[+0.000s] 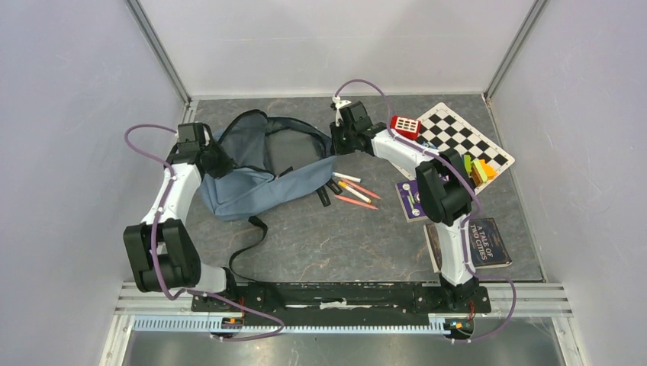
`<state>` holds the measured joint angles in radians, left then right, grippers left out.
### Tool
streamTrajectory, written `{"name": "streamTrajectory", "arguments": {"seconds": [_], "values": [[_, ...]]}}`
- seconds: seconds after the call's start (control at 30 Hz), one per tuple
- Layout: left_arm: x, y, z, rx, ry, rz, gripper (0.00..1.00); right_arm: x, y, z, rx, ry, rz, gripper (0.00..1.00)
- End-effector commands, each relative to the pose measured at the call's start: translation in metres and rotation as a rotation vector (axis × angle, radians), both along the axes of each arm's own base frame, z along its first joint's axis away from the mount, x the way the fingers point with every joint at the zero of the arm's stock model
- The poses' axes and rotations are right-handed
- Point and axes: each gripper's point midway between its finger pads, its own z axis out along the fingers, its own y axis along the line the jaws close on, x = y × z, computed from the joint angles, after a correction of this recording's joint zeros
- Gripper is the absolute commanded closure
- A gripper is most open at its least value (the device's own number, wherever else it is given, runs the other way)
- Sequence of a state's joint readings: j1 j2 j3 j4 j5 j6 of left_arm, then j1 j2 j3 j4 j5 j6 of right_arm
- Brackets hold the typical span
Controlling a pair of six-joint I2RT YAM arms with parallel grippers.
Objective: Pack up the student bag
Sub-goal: Unzip the student bag at the center of the board, then pick up the book from the center of the board.
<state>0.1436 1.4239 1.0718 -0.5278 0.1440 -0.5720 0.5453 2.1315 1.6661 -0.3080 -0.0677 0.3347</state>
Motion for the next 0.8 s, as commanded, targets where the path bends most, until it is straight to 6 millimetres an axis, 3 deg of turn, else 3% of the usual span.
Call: {"name": "streamTrajectory", "arguments": {"seconds": [0.0,0.17,0.23,0.3,0.4,0.77], "values": [[0.0,-0.002,0.011,-0.042,-0.108,-0.055,0.98,0.019,-0.013,0.051,0.014,-0.136,0.069,0.66],[-0.014,-0.017,-0.006,-0.112,-0.075,-0.096,0.95,0.015,-0.017,0.107,0.023,-0.246,0.153,0.23],[-0.018,-0.017,-0.011,-0.117,-0.056,-0.094,0.94,0.01,-0.032,0.118,0.006,-0.254,0.156,0.13],[-0.02,-0.018,-0.014,-0.12,-0.042,-0.093,0.91,0.006,-0.061,0.12,-0.02,-0.23,0.122,0.07],[-0.022,-0.017,-0.016,-0.116,-0.033,-0.083,0.87,-0.009,-0.109,0.106,-0.056,-0.146,0.082,0.05],[-0.023,-0.008,-0.011,-0.061,-0.023,-0.078,0.66,-0.09,-0.333,0.037,-0.082,0.096,-0.395,0.04]]}}
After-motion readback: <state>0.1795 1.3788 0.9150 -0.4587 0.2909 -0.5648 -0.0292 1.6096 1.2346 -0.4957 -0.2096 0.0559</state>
